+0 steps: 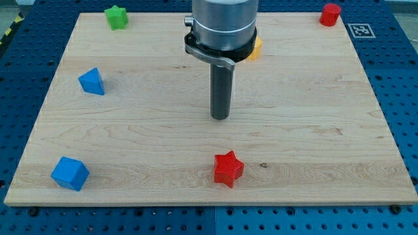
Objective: Move your arm closer to the yellow hexagon
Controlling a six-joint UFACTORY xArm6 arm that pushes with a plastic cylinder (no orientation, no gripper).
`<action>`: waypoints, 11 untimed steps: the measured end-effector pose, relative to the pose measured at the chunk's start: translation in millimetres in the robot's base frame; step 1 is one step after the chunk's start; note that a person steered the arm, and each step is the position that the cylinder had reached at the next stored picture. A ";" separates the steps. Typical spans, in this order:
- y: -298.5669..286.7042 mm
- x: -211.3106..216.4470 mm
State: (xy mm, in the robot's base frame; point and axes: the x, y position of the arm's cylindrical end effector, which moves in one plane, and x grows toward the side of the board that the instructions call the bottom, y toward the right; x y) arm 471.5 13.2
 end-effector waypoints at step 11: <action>48.3 -183.0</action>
